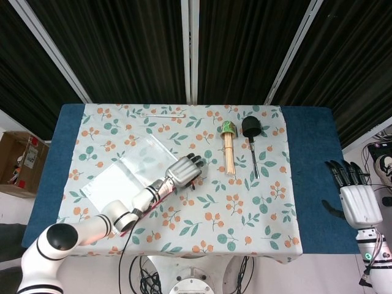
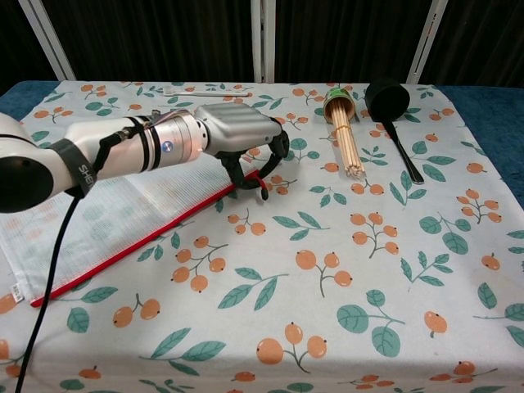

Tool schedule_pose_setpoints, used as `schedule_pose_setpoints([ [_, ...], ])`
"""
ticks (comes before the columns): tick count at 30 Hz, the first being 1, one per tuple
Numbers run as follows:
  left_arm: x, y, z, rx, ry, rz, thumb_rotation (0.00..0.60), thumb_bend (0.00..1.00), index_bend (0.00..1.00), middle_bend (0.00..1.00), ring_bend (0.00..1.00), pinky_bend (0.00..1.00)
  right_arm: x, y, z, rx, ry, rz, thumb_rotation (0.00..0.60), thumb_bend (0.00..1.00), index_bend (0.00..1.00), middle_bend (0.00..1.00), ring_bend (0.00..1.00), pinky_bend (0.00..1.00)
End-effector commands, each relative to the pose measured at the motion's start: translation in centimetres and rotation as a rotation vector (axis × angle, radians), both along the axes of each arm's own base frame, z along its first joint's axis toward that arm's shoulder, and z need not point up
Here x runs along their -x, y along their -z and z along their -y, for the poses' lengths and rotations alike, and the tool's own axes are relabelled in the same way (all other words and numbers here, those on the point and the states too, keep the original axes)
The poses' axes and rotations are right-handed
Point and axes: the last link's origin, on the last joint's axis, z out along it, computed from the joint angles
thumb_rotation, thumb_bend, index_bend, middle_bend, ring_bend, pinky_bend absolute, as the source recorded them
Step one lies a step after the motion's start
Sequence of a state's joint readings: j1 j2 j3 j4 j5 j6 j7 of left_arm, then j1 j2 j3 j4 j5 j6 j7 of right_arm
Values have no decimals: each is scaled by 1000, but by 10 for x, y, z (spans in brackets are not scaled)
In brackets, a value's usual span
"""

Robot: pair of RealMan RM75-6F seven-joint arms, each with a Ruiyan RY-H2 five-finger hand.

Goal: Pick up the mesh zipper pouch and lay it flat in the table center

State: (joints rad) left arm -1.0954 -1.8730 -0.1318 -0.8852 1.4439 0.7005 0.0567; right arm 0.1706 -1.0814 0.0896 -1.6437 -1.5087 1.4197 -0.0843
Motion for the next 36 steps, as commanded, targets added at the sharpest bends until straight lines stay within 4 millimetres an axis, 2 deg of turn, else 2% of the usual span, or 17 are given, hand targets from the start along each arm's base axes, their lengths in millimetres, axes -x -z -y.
schedule_pose_setpoints([
  [1,4,-21,6,-90,-8,93,600,365,641,238,131,166,-8,-1,5,-6,-32,5,600,121,28,93,0,0],
  [6,10,-58,31,-229,-31,218,600,355,688,266,180,182,-35,-5,24,-44,-139,38,600,120,27,93,0,0],
  [9,11,-81,48,-314,-50,274,600,347,714,315,233,257,-56,-4,39,-87,-211,48,600,118,27,93,0,0],
  [12,11,-102,65,-395,-61,330,600,345,740,402,325,403,-84,0,56,-139,-297,71,600,119,27,94,0,0],
  [18,19,-130,94,-553,-54,389,600,341,770,629,591,693,-140,19,91,-288,-426,97,600,120,31,118,0,0],
  [21,25,-138,106,-587,-71,395,600,337,779,716,690,796,-164,31,107,-347,-462,85,600,120,43,117,0,0],
  [25,33,-144,120,-611,-91,377,600,334,782,781,763,861,-194,49,126,-413,-501,96,600,120,64,118,0,0],
  [30,37,-147,136,-601,-114,405,600,332,781,841,821,917,-232,75,145,-505,-546,92,600,126,114,134,0,4],
  [36,38,-148,150,-569,-124,420,600,330,779,849,828,923,-268,110,160,-607,-580,70,600,172,198,147,0,9],
])
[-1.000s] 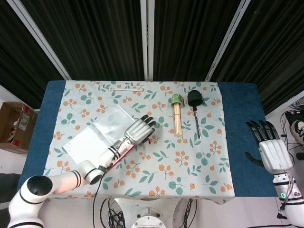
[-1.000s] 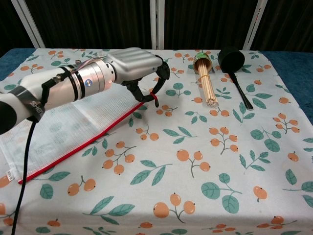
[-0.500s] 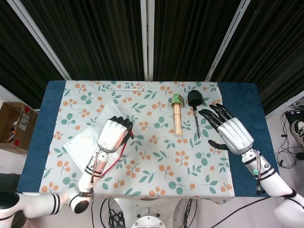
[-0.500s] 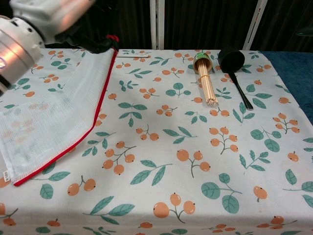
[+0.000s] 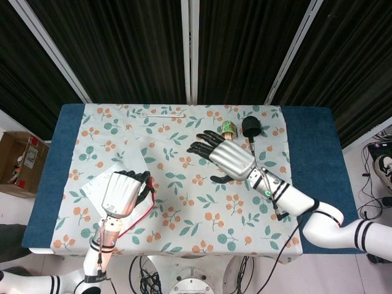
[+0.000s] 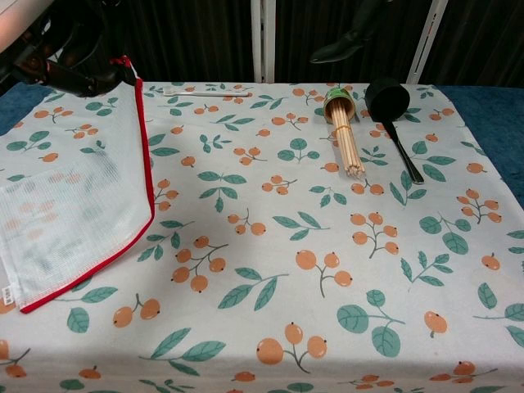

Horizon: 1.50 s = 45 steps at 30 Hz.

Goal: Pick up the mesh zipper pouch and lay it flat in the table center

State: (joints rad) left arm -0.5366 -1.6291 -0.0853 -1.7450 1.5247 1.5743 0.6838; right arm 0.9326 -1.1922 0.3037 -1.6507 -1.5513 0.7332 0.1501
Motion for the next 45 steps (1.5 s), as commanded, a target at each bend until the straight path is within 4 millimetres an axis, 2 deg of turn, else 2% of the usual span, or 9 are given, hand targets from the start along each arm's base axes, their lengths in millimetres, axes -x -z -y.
schedule_pose_setpoints([
  [1,0,0,7,20,-1,10,600,329,778,849,828,923,-22,24,10,-53,-20,-17,600,176,208,148,0,9],
  [7,0,0,17,31,13,26,600,327,776,849,828,923,-48,54,16,-101,-71,-29,600,176,277,155,0,10],
  [12,-4,1,20,43,32,35,600,327,776,849,828,923,-67,78,19,-136,-95,-22,600,176,299,161,0,10],
  [16,-4,1,21,46,32,41,600,327,776,849,828,923,-76,89,16,-162,-114,-3,600,176,307,165,0,10],
  [23,0,-1,23,43,25,41,600,327,776,848,827,923,-75,101,8,-197,-150,-10,600,190,327,177,0,10],
  [33,2,-4,26,37,23,49,600,328,776,847,827,923,-77,110,7,-218,-159,11,600,239,399,221,20,28],
  [41,4,-5,26,32,12,60,600,331,776,846,827,923,-83,118,10,-247,-131,89,600,312,559,292,84,56],
  [45,7,-5,24,29,-4,71,600,333,776,845,827,923,-87,122,13,-263,-108,145,600,350,711,351,134,80],
])
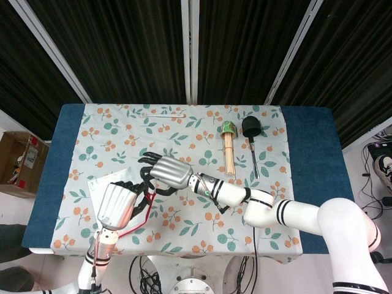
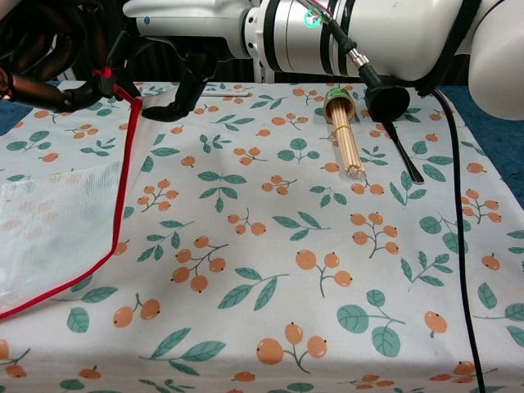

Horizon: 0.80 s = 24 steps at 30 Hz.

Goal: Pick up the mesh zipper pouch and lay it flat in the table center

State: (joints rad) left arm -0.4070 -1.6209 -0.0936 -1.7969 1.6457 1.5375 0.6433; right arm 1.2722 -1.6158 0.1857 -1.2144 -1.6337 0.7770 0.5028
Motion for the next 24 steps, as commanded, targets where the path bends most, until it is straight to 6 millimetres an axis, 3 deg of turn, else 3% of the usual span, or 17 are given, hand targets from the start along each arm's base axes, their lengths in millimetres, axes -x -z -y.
schedule_pose_setpoints([
  [1,3,0,-1,-3,-13,9,600,333,776,844,826,923,-4,3,3,-15,25,47,600,368,741,364,144,82],
  [4,7,-1,-2,-7,-33,19,600,334,776,842,825,923,-7,1,6,-36,65,95,600,454,856,412,175,87],
  [9,15,2,-3,2,-60,36,600,334,776,841,825,923,-9,-8,12,-51,106,150,600,479,927,446,192,87],
  [24,33,21,-10,78,-118,14,600,335,776,838,824,922,-1,-40,19,-17,149,225,600,520,961,460,198,87],
])
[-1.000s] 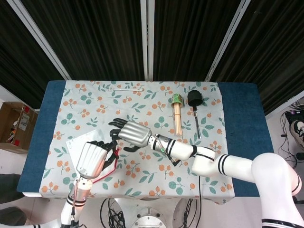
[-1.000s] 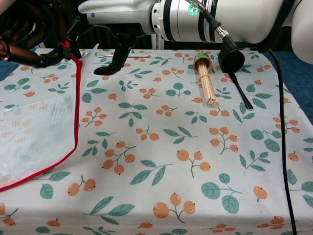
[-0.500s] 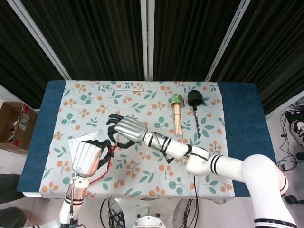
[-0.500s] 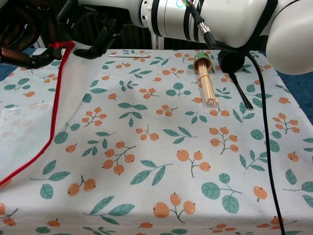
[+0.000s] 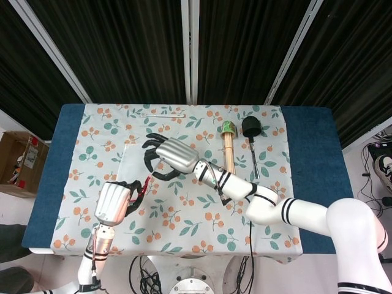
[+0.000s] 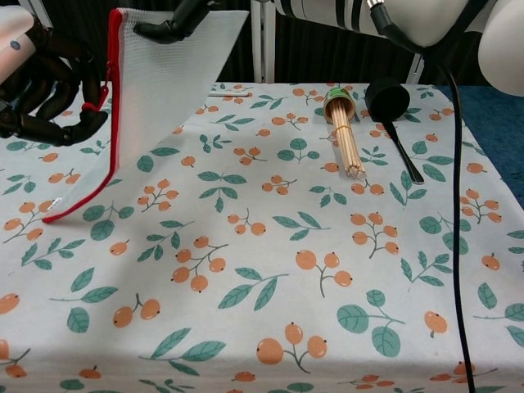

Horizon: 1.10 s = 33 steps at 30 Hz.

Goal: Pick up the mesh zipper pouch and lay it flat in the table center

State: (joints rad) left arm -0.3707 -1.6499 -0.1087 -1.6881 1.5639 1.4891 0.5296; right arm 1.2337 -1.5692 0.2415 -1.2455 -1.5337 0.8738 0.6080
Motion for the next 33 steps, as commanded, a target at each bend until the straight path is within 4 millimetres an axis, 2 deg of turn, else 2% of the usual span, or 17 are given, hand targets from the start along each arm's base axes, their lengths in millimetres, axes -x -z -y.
schedule_pose_setpoints([
  [1,4,4,-1,18,-14,-4,600,335,776,838,824,922,2,-3,0,4,6,10,600,521,963,462,201,87],
  [10,28,20,-14,104,-107,-48,600,338,776,838,823,922,13,-15,-3,-5,15,38,600,529,976,471,208,89],
  [24,98,43,-44,229,-370,-174,600,344,775,826,809,913,39,-39,-9,17,34,75,600,533,979,477,208,98],
  [33,123,45,-59,243,-475,-223,600,347,768,825,809,912,50,-44,-10,23,52,76,600,534,979,479,208,101],
])
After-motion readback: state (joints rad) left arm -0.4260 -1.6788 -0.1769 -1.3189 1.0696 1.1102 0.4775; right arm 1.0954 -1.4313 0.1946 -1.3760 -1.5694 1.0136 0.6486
